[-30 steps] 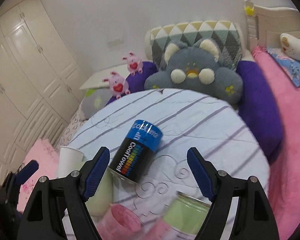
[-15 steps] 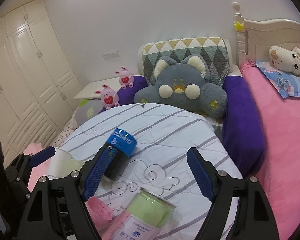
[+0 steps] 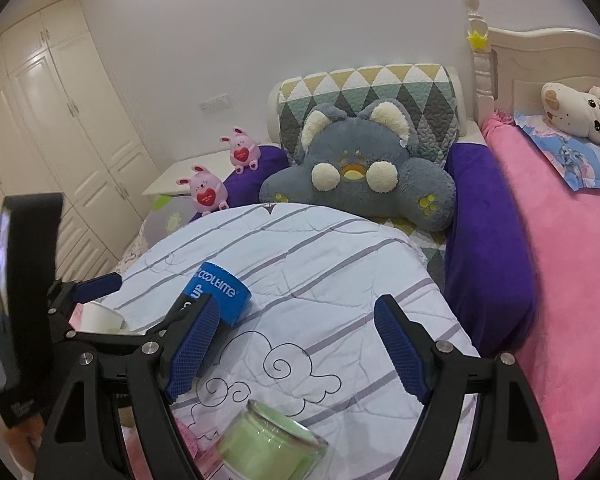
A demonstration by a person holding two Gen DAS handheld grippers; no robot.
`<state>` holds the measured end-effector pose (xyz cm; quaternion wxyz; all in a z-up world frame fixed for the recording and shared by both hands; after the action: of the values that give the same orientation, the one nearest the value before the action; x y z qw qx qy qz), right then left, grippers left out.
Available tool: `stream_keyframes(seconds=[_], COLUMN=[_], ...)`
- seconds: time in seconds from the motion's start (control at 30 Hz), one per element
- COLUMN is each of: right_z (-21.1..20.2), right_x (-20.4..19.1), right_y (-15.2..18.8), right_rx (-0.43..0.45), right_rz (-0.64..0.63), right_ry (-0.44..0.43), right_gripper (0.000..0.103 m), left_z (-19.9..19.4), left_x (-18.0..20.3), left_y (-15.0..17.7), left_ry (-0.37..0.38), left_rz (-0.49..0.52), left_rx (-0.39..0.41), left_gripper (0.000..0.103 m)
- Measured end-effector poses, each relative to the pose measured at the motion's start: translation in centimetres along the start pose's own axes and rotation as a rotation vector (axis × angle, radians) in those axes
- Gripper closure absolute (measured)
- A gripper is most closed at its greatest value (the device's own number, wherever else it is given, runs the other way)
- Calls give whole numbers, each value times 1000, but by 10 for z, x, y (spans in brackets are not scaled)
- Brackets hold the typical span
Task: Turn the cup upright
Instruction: 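Lift the blue can with the right tool and carry it toward the left tool, then grasp the blue can with the left tool while the right tool opens and releases it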
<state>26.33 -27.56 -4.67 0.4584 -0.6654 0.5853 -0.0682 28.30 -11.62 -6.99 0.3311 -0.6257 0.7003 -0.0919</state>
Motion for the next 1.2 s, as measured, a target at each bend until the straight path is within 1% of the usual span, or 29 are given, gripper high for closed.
stream_keyframes(seconds=[0.1,0.2,0.3,0.4,0.5,0.67,0.73,0.8,0.83,1.03,1.13,1.2], right_z=[8,17,25,33,39,49,53,55,56,59,60,59], right_x=[3,7,9,12,16,21,23,24,24,23,25,24], right_y=[-1,-2,-2,-2,-3,-1,1,1,1,2,2,1], right_rx=[-15,-31,-44,-65,-83,-114,-124,-131,-136,-152,-153,-150], right_rz=[0,3,14,25,38,55,63,67,69,73,78,77], right_ry=[3,8,-11,-7,-11,-4,-1,-3,-2,2,2,2], right_gripper=[22,22,22,22,22,22,22,22,22,22,22,22], left_z=[11,18,25,32,40,44,47,50,52,57,57,52], left_x=[6,13,19,21,23,29,32,34,34,38,37,33], left_y=[-1,-1,-3,-5,-5,-4,-3,-4,-4,-5,-7,-7], left_ry=[-17,-36,-67,-99,-88,-73,-71,-66,-59,-71,-67,-49], left_rz=[7,30,66,85,91,108,116,119,118,142,130,110], left_rx=[-38,-56,-59,-65,-89,-94,-102,-107,-118,-126,-113,-89], left_gripper=[0,0,0,5,14,23,24,29,33,33,34,34])
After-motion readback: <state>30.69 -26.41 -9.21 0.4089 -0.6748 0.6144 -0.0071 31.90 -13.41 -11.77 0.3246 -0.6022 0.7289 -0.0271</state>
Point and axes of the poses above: each gripper's, at about its wrist camera, not at the fingertips, and z roughly the way its jaws point, x to its right, y to its underside, the point moved 2 cm from there along z, roughly the way its jaws point, and after that the axes turned 14 degrees about -y, right-handed, at the moved point
